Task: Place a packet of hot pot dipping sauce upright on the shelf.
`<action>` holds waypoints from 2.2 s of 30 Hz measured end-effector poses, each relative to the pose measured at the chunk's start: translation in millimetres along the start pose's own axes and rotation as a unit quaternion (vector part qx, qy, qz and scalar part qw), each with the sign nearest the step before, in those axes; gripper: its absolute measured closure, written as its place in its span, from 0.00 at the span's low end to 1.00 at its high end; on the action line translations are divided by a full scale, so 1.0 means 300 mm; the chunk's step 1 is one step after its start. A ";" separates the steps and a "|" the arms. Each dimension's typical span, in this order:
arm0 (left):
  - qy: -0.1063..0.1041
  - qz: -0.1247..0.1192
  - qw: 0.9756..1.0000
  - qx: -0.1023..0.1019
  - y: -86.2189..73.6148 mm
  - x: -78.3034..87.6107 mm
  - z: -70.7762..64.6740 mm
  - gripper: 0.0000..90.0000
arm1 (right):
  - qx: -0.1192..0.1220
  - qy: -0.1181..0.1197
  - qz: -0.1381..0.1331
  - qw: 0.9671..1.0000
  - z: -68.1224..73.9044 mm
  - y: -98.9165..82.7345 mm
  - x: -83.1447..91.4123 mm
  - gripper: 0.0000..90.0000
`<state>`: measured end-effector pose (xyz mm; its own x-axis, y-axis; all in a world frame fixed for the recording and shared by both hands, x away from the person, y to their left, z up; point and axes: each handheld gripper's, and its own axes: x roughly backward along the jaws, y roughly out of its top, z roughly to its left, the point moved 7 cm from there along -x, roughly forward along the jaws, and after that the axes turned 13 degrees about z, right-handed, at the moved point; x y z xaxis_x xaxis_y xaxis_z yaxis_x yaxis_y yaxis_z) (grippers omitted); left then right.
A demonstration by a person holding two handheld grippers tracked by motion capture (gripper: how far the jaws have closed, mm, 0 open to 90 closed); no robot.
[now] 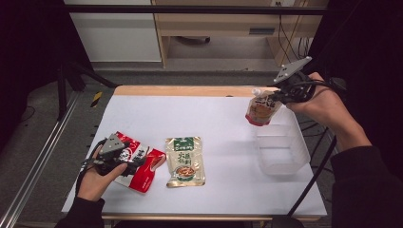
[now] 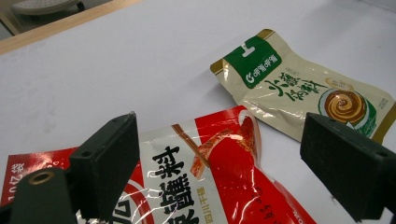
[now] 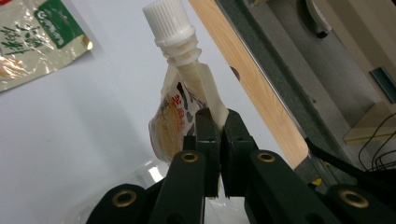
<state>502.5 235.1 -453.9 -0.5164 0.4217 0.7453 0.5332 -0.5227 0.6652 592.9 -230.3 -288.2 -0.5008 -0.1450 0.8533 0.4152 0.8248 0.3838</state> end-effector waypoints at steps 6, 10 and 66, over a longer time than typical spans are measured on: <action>-0.001 -0.002 1.000 0.001 0.001 0.003 0.002 0.13 | -0.008 -0.008 0.004 1.000 -0.039 -0.051 0.001 0.98; -0.003 0.000 1.000 0.001 0.000 -0.003 0.003 0.13 | -0.016 -0.006 0.000 1.000 -0.060 -0.074 -0.007 0.98; 0.005 0.006 1.000 0.008 -0.020 0.013 0.002 0.13 | -0.016 0.041 0.044 0.998 -0.104 -0.169 -0.337 0.97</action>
<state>497.5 240.2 -454.8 -0.5169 0.4081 0.7525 0.5497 -0.5156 0.6573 646.2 -274.5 -382.7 -0.3980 -0.1174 0.9098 0.4795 0.8188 0.3155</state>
